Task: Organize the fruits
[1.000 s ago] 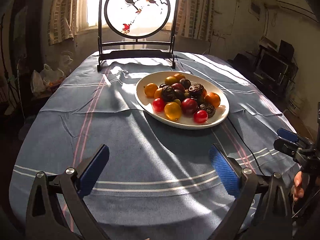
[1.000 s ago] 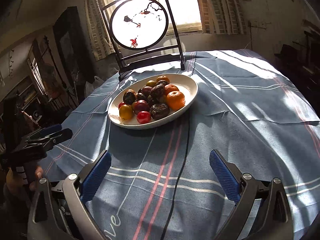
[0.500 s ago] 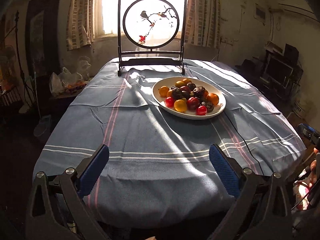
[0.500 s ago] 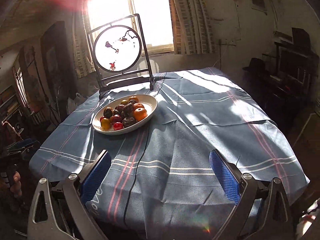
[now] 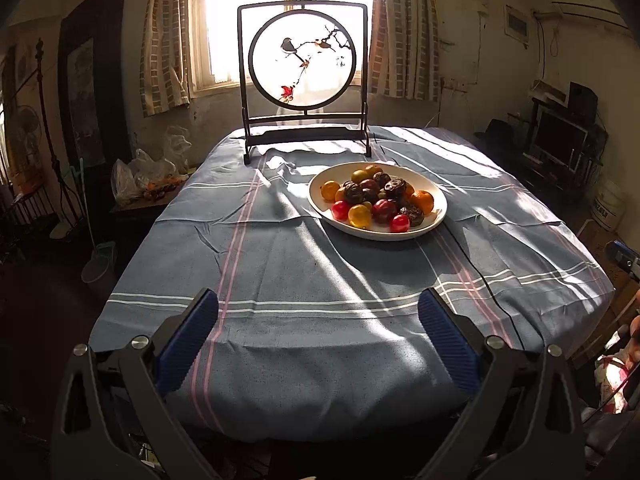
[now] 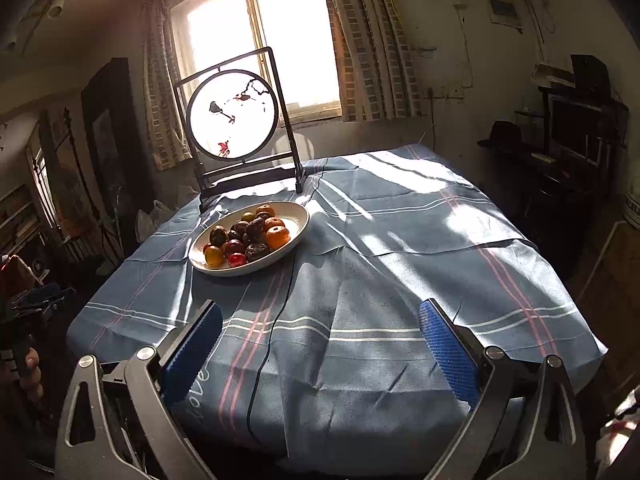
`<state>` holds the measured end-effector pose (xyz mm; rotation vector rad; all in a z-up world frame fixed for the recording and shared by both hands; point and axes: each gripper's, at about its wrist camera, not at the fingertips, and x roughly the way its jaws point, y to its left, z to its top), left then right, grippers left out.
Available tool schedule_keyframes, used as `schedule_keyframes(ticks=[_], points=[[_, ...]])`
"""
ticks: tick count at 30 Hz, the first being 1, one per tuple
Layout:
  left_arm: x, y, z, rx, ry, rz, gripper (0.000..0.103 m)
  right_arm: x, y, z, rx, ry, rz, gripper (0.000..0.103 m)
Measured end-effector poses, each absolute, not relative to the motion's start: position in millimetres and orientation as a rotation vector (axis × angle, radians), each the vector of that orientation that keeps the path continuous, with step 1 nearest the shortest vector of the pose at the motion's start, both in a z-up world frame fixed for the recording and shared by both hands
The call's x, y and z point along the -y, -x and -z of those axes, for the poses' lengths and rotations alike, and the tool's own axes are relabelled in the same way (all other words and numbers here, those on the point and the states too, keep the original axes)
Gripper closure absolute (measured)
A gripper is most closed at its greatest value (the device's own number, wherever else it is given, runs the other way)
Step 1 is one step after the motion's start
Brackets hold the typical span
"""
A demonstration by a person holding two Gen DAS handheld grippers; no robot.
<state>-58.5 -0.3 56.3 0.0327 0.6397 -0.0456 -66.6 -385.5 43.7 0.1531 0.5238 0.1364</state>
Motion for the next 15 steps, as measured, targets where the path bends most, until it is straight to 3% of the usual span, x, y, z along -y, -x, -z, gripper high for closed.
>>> schedule_keyframes(ticks=[15], points=[[-6.7,58.9,-64.2,-0.586,-0.03,0.035,0.005,388.7,68.3,-44.9,-0.539,-0.156,-0.124,0.004]])
